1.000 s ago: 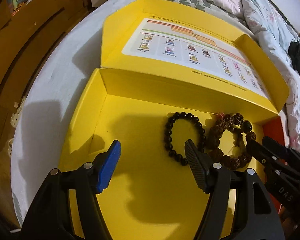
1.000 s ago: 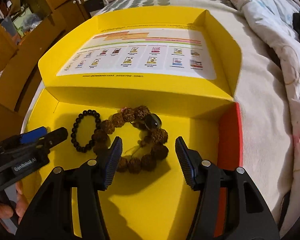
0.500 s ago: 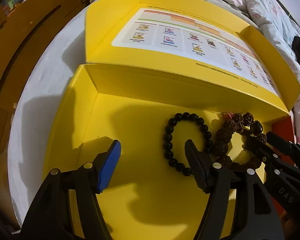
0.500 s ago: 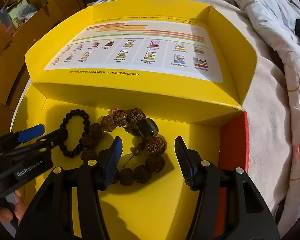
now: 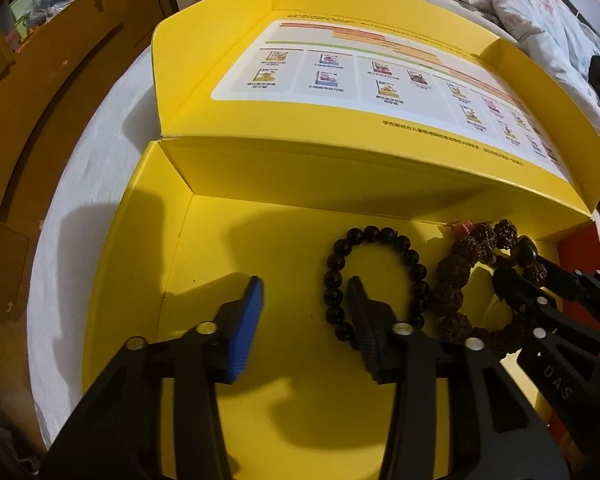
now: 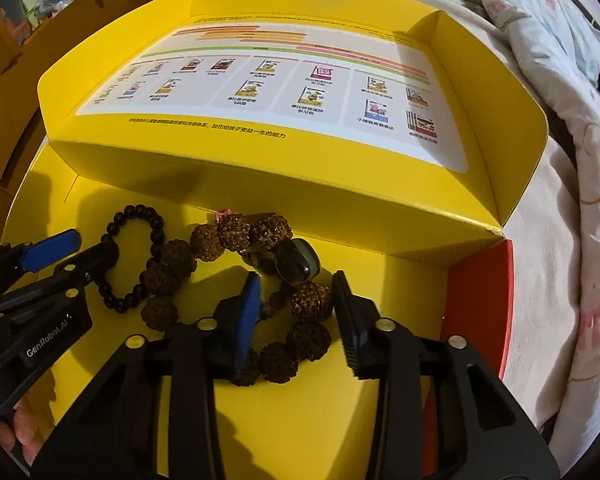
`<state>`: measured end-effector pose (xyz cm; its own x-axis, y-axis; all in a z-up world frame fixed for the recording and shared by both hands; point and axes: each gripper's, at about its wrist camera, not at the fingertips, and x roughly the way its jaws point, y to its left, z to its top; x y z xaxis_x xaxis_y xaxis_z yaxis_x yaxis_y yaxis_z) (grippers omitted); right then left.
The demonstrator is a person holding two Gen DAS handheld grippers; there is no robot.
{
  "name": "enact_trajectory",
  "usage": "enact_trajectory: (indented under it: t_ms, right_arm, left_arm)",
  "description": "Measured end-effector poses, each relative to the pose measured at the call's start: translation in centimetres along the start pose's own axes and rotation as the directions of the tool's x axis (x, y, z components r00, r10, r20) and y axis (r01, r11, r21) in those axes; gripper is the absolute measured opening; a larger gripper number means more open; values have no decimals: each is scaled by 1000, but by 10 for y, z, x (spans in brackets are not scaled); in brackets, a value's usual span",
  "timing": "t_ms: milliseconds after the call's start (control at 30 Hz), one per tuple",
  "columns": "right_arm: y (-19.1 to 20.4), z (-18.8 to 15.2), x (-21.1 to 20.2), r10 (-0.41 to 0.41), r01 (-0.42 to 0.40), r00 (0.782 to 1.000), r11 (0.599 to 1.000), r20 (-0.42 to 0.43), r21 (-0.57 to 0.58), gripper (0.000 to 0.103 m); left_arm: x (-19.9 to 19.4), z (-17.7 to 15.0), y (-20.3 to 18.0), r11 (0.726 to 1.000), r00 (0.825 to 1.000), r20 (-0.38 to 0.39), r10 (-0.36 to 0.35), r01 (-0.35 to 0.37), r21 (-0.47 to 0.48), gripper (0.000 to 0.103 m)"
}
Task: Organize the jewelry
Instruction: 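Grasp the black bead bracelet with the left tool while the right grasps the brown bead bracelet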
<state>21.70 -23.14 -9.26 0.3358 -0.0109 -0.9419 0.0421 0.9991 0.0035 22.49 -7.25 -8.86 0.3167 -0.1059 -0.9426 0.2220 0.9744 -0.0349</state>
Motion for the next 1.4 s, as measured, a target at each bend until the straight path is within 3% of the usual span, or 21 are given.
enact_trajectory:
  t_ms: [100,167,533,900,1400]
  right_arm:
    - [0,1,0,1,-1,1000,1000,0,-7,26]
    - [-2,1,0,4,-4,1000,1000,1,-4,23]
    - [-12,-4,-17,65,-66,997,998,36,23,20]
    - [-5,-5,-69,128,-132,986,991,110,27,20]
    - [7,-38,-153,125,-130,973,991,195,12,20]
  left_arm:
    - [0,1,-2,1000,1000,3,-17,17,8,15]
    - [-1,1,-1,1000,1000,2,-29,29,6,10]
    - [-10,-2,12,994,995,0,-104,103,-35,10]
    - [-50,-7,20,989,989,52,-140,142,-44,10]
    - [-112,-26,31,988,983,119,-140,146,-44,10]
